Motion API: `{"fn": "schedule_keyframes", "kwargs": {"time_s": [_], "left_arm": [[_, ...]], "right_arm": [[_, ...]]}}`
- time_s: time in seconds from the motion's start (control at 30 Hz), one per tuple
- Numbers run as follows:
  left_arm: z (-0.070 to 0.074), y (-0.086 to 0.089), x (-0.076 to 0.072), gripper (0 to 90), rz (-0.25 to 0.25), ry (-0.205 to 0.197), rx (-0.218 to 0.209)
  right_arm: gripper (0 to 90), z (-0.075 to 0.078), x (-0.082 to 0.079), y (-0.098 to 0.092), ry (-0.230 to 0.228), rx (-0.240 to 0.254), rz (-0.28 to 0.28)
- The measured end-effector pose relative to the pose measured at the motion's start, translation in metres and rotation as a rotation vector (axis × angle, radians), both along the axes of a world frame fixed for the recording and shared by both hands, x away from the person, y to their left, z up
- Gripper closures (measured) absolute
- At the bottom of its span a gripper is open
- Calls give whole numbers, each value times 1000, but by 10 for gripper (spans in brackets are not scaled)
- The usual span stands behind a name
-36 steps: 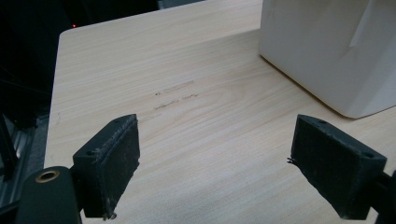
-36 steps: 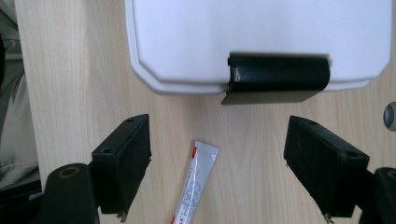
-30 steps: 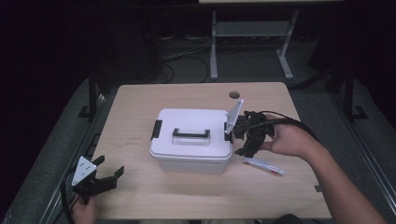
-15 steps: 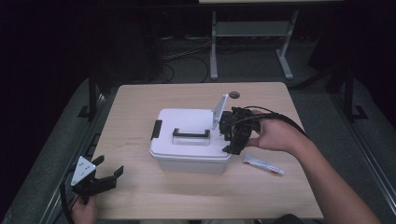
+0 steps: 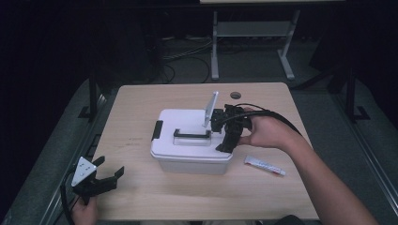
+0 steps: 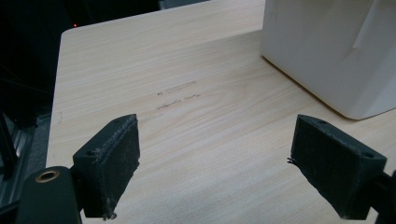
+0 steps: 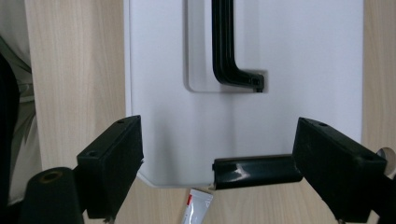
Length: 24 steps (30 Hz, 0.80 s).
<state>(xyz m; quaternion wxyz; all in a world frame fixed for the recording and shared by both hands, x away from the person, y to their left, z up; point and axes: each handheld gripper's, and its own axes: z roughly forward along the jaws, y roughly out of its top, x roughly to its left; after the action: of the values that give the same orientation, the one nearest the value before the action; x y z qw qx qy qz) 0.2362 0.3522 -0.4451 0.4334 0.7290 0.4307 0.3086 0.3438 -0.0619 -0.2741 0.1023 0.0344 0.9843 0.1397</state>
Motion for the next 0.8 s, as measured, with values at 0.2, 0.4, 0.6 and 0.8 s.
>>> {"fn": "schedule_keyframes", "kwargs": {"time_s": [0.2, 0.4, 0.6, 0.8], "left_arm": [[0, 1, 0, 151, 3, -3, -4], [0, 2, 0, 151, 5, -3, -5], [0, 2, 0, 151, 5, -4, -7], [0, 2, 0, 151, 5, -5, -8]], "right_arm": [[155, 1, 2, 12, 6, -4, 13], [157, 1, 4, 21, 4, -9, 24], [166, 2, 6, 29, 6, 0, 35], [213, 0, 7, 41, -3, -17, 46]]}}
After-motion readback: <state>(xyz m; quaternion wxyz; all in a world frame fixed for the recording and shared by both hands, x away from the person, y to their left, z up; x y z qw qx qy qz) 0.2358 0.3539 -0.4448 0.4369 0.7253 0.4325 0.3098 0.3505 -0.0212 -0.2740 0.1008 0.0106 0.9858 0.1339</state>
